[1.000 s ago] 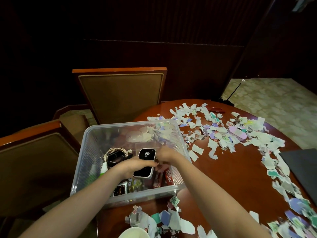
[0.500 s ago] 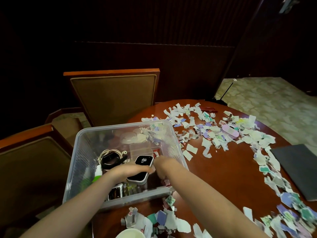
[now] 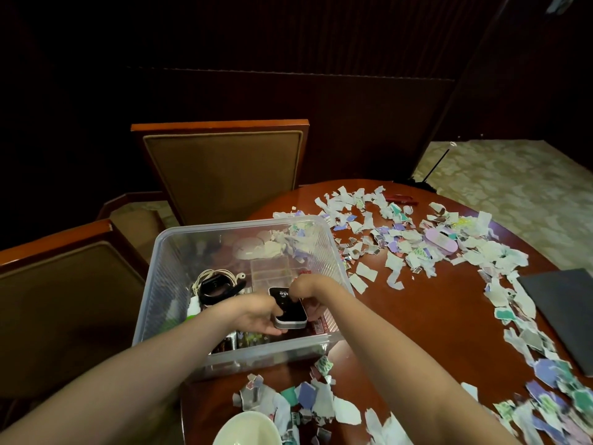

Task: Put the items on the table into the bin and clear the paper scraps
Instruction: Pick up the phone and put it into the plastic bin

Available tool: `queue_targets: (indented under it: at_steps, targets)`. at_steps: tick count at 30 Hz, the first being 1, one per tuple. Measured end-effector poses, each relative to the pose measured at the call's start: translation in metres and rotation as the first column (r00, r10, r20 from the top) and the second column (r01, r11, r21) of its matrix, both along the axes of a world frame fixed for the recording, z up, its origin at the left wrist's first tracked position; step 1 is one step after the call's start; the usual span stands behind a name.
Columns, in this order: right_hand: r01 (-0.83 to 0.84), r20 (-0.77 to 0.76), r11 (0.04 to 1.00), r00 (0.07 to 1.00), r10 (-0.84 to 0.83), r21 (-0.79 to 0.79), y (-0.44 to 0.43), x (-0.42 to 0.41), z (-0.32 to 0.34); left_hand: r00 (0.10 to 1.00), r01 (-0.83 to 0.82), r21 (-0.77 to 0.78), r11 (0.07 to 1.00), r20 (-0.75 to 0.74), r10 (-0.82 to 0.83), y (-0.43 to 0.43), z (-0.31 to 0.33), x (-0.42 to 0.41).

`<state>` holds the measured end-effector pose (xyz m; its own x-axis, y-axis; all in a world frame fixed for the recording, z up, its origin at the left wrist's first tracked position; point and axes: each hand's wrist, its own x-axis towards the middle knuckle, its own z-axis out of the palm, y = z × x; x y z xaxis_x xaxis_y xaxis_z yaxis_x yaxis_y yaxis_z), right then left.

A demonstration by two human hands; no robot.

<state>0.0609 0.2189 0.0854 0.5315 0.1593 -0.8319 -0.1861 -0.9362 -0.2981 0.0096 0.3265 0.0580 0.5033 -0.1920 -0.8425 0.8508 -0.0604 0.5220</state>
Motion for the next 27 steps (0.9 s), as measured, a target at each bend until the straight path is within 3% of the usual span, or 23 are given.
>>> queue_targets:
  at_steps: [8,20,27]
  targets:
    - [0.068,-0.075,0.998,0.995,-0.067,0.007,0.002,0.002,-0.008,0.988,0.133,0.13,0.983,0.057,-0.141,0.0,-0.001,0.001]
    - [0.066,-0.015,0.998,0.998,-0.065,0.017,-0.001,-0.003,-0.005,0.897,0.323,0.486,0.812,0.118,-0.427,-0.001,0.017,0.005]
    - [0.071,0.095,0.991,0.992,-0.082,0.117,-0.01,-0.005,0.009,0.887,0.331,0.496,0.803,0.126,-0.444,0.002,0.024,0.008]
